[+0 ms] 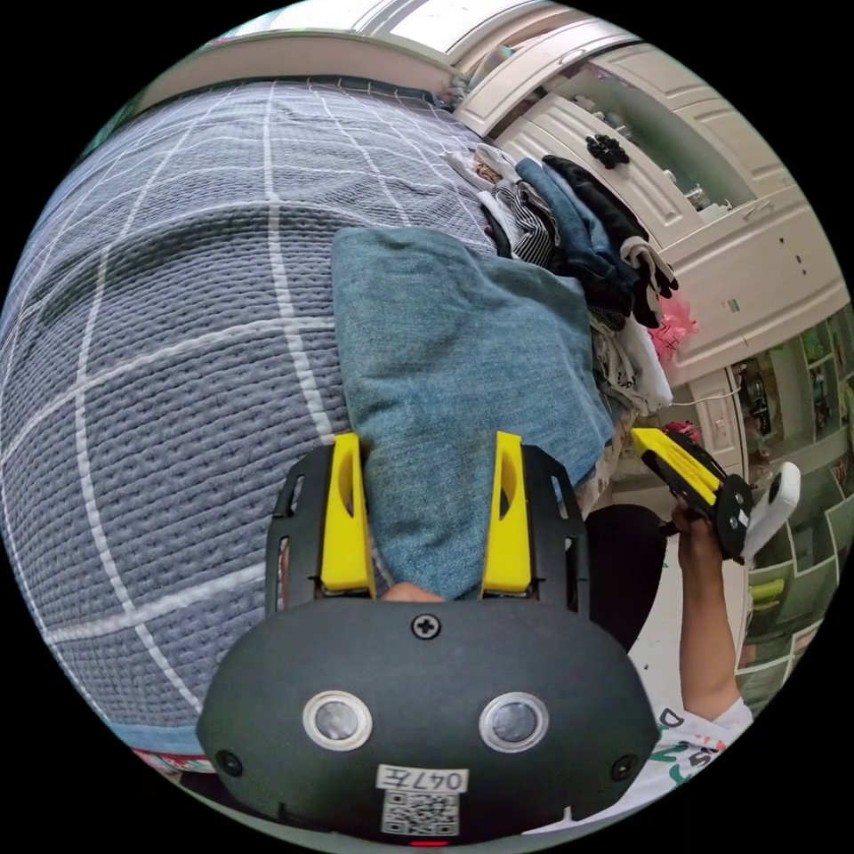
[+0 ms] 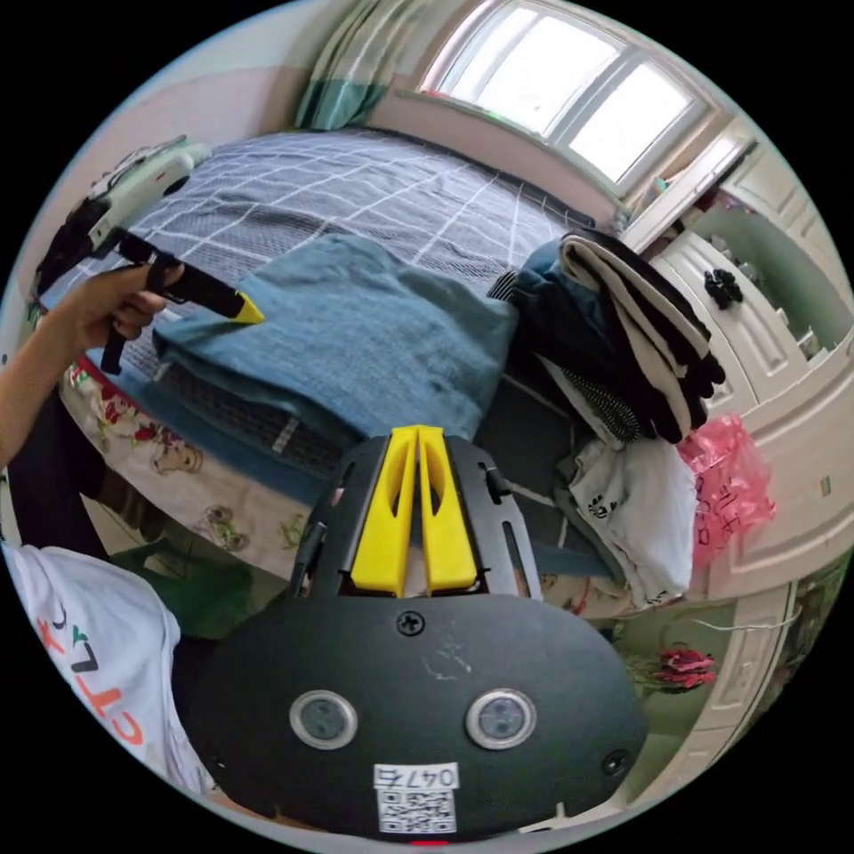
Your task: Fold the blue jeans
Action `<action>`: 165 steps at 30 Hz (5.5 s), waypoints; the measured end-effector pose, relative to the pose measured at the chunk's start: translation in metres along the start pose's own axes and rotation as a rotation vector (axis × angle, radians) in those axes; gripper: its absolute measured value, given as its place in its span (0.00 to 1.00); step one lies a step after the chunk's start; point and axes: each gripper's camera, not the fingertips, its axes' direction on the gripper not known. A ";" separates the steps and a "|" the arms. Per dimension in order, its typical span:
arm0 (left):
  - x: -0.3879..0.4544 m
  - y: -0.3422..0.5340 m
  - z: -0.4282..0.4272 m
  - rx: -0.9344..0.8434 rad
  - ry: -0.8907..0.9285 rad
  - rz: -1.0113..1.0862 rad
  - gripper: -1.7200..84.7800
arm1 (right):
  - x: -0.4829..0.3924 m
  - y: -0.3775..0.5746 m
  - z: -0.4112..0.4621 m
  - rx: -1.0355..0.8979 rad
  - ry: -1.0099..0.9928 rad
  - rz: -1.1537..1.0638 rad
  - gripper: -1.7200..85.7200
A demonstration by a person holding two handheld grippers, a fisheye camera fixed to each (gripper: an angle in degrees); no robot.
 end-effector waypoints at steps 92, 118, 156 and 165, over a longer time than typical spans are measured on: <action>-0.006 -0.006 0.019 -0.047 -0.044 -0.048 0.23 | 0.184 0.072 0.138 0.305 -0.496 0.343 0.15; 0.038 0.095 -0.056 0.092 -0.131 -0.222 0.11 | 0.057 -0.010 0.162 0.218 -0.365 0.019 0.07; 0.033 0.110 -0.081 0.120 -0.113 -0.250 0.11 | 0.169 -0.026 0.266 0.150 -0.967 0.297 0.18; 0.030 0.103 -0.097 0.128 -0.065 -0.260 0.11 | 0.191 -0.031 0.269 0.131 -0.970 0.300 0.12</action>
